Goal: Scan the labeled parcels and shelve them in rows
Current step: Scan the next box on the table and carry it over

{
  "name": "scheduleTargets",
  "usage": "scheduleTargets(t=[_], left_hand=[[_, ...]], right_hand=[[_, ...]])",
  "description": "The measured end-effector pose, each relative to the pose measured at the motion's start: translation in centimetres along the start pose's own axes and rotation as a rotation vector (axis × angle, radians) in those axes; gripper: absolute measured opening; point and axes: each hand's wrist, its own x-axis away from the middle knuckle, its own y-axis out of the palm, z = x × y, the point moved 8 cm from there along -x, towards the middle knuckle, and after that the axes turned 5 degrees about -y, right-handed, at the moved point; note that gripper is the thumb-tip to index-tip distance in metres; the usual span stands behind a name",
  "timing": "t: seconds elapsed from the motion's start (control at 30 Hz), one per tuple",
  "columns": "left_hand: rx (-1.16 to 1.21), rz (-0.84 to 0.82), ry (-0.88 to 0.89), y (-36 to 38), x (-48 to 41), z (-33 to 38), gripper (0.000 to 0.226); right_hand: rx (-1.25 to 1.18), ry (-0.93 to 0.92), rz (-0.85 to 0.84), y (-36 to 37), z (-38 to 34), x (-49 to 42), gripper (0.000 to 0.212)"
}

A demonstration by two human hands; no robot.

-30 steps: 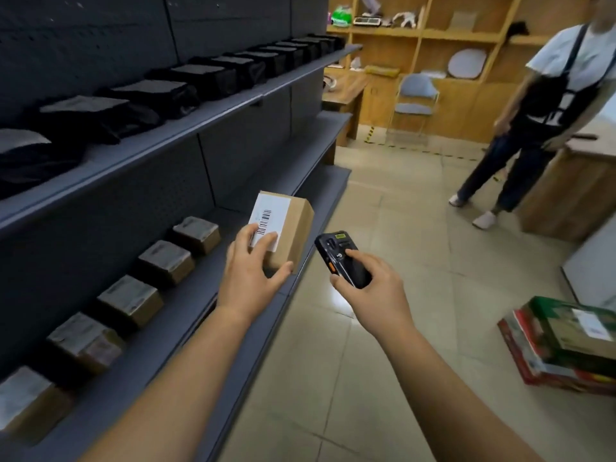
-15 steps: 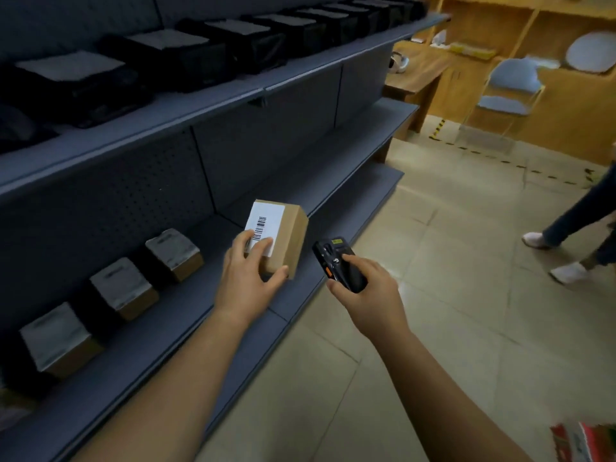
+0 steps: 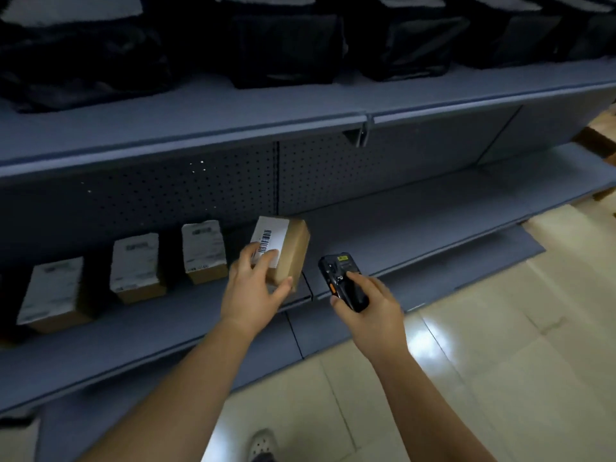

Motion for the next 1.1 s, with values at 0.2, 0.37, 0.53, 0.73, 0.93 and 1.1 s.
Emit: scheduleTargets(t=[0.2, 0.37, 0.53, 0.73, 0.93, 1.1], left_hand=[[-0.073, 0.109, -0.162, 4.1, -1.8, 0.5, 0.054], [-0.11, 0.211, -0.314, 7.4, -2.8, 0.4, 0.054], [-0.176, 0.242, -0.439, 10.5, -3.4, -1.2, 0.053], [-0.309, 0.236, -0.536, 13.5, -4.2, -4.7, 0.055], [-0.31, 0.236, -0.578, 13.7, -7.4, -6.3, 0.062], [-0.323, 0.2, -0.537, 13.4, -10.8, -7.5, 0.066]], right_hand=[[0.016, -0.174, -0.182, 2.0, 4.1, -7.4, 0.06], [0.061, -0.285, -0.285, 3.2, 7.6, -11.7, 0.062], [0.035, -0.333, -0.334, 4.4, 10.6, -14.2, 0.061], [-0.023, -0.341, -0.351, 6.9, 13.4, -15.5, 0.06], [-0.059, -0.338, -0.348, 8.8, 13.5, -16.6, 0.059], [-0.055, -0.352, -0.345, 9.6, 12.9, -17.5, 0.061]])
